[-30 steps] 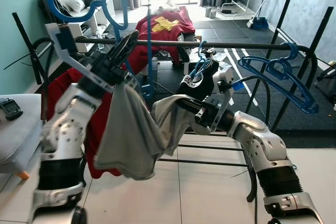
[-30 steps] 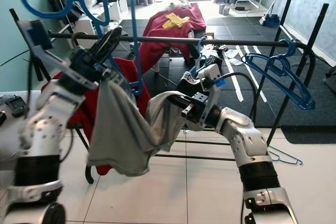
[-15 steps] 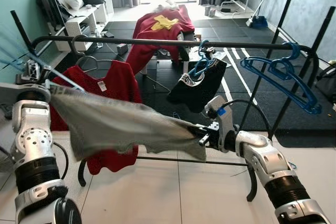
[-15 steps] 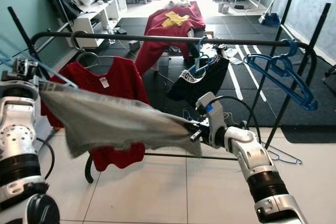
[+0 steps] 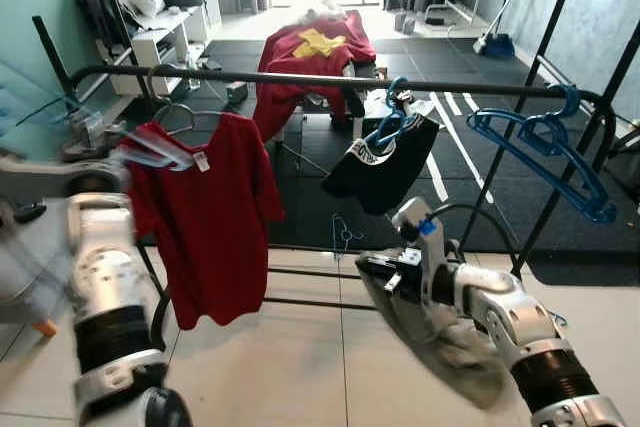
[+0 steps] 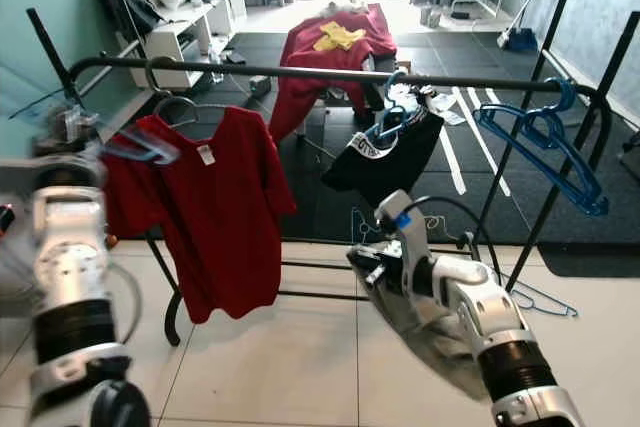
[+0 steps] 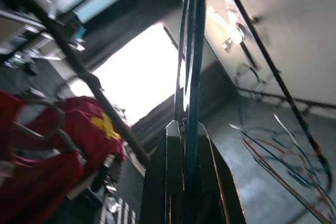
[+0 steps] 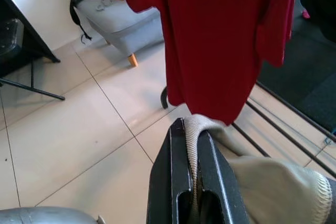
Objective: Hang hanger
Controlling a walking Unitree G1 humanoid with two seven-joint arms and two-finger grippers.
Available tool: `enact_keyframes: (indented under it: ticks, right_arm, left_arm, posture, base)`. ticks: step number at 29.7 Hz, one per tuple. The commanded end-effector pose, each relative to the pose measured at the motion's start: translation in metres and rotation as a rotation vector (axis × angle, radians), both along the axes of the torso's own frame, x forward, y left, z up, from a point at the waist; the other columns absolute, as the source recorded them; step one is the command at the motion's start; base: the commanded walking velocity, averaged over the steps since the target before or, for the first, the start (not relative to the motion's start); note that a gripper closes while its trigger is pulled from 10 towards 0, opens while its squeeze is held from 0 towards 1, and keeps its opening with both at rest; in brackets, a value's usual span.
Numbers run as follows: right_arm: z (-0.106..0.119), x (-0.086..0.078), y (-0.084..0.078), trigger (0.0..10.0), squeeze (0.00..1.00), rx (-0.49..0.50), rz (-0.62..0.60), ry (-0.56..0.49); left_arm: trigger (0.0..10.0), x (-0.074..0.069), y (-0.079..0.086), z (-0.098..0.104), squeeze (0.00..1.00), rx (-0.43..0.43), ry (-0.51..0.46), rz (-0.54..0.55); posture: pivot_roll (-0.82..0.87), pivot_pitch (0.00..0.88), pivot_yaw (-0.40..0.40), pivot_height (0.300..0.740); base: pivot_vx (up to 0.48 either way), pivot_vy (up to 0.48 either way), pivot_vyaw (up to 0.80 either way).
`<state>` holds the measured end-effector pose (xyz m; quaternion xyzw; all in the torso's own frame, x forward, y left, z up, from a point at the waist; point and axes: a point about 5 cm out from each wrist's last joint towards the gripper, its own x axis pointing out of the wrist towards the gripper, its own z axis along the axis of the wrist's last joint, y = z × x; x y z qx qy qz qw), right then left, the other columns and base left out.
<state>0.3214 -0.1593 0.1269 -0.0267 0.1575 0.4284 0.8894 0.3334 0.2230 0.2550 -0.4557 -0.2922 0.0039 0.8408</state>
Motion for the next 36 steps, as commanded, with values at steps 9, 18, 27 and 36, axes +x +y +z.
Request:
enact_keyframes:
  ticks: [9,18,27,36]
  right_arm:
    - [-0.066,-0.004,-0.042,10.0,0.0,-0.142,-0.412,0.116]
    - [-0.134,-0.059,-0.06,10.0,0.0,-0.198,-0.594,0.269]
    - [-0.135,-0.061,-0.064,10.0,0.0,-0.208,-0.623,0.197]
    - [-0.134,-0.06,-0.067,10.0,0.0,-0.167,-0.622,0.181]
  left_arm:
    - [10.0,-0.023,0.033,-0.126,0.0,0.703,0.585,0.139]
    - [10.0,-0.123,0.031,-0.239,0.0,0.948,1.003,-0.037]
    - [10.0,-0.165,0.002,-0.256,0.0,0.909,1.044,-0.019]
    - [10.0,-0.182,0.004,-0.267,0.0,0.774,1.06,-0.01]
  posture:
    - [-0.04,0.0,0.035,0.74]
    - [0.01,0.0,-0.016,0.74]
    - [0.02,0.025,-0.015,0.74]
    - [0.02,0.048,-0.06,0.74]
  base:
    - [0.0,0.0,0.27]
    - [0.0,0.0,0.78]
    - [0.0,0.0,0.75]
    - [0.0,0.0,0.74]
